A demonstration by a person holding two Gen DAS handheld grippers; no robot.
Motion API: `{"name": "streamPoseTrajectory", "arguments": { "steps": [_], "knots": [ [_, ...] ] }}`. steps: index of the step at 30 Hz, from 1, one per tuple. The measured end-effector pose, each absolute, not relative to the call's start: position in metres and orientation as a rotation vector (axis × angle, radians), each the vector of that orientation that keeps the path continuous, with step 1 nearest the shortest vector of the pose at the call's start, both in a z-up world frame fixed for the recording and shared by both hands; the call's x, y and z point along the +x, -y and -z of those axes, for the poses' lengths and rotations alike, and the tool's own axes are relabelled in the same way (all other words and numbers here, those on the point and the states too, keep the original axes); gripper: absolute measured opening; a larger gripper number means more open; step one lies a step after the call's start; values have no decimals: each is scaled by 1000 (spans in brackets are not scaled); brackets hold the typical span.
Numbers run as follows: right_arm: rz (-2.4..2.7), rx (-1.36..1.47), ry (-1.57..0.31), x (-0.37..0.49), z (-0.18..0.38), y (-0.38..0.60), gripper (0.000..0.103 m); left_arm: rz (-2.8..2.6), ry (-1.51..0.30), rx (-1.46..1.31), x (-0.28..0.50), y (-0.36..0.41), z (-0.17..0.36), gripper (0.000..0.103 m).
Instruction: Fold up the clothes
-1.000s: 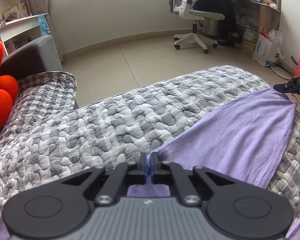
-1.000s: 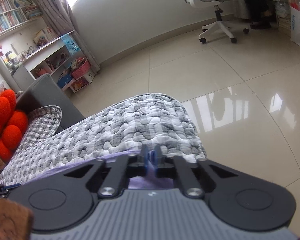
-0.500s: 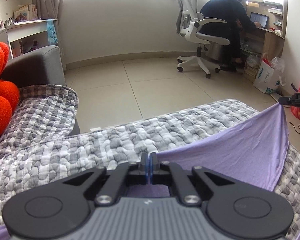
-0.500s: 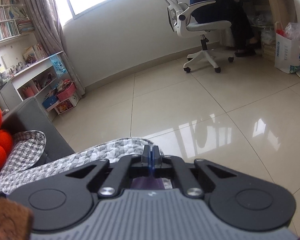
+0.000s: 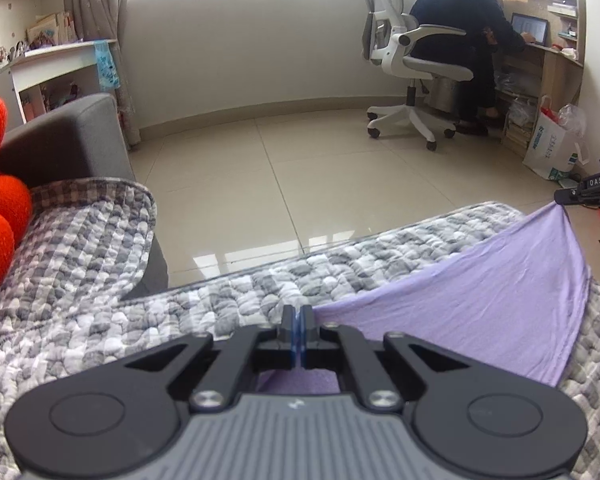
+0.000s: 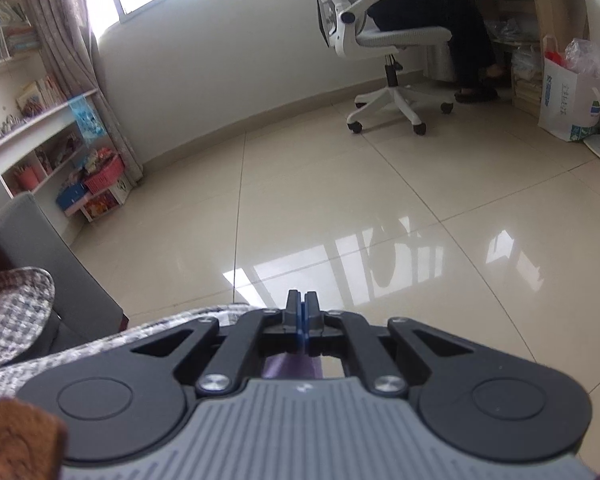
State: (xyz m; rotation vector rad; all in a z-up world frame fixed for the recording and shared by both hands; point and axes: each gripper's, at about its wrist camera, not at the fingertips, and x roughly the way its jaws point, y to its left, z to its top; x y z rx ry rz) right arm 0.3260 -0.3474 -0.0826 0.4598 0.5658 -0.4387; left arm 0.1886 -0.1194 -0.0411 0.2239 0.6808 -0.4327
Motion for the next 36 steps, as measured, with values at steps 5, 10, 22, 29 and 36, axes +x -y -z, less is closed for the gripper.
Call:
{"name": "streamPoseTrajectory", "arguments": {
  "steps": [5,10,22,29,36],
  "knots": [
    [435,485,-612,334,100,343,3,423,-674,211,186,119,48,4],
    [436,510,-617,328,95,343,13,436,-664,162,180,111,36,31],
    [391,432,-590,310,41,315,36,396,-684,118,166,55,11,49],
    [329,422,-598,319,28,291,37,344,-695,94,155,8,7,51],
    [271,444,-629,329,24,263,39,278,-712,78,146,-51,5,52]
  ]
}}
